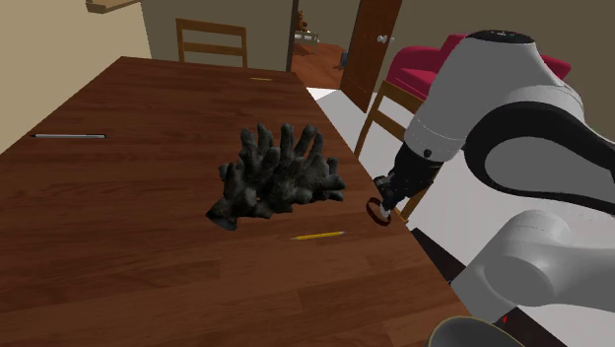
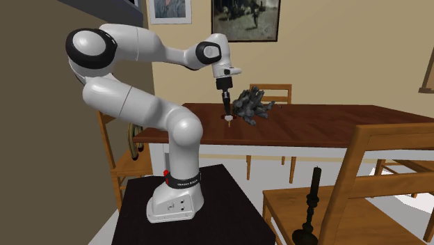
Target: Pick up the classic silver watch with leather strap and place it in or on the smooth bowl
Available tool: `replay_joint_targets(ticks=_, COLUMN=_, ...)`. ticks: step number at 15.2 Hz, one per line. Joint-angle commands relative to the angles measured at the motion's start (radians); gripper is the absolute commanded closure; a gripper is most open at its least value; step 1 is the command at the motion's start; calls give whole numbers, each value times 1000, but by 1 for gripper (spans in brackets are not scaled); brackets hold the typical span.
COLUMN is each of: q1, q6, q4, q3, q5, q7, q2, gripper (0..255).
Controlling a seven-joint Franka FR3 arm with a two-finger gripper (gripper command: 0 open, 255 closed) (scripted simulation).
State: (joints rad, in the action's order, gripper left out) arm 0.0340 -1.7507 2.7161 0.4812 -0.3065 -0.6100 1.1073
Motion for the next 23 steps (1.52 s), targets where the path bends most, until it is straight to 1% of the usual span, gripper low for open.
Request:
replay_joint_targets(ticks=1, q1=-6, q6=22, q4=-22, q3=-13, q5=11, q7=4, q2=-1, gripper=255)
replay_joint_targets(ticks=21, q1=-58, q6=235, q4=-315, q3=-91, q5=92, q7=16, q2=-78, gripper=255)
replay_joint_targets(ticks=23, q1=-33, q6=282, q4=-314, q3=-74, q5=68, q7=-15, q2=-28, gripper=255)
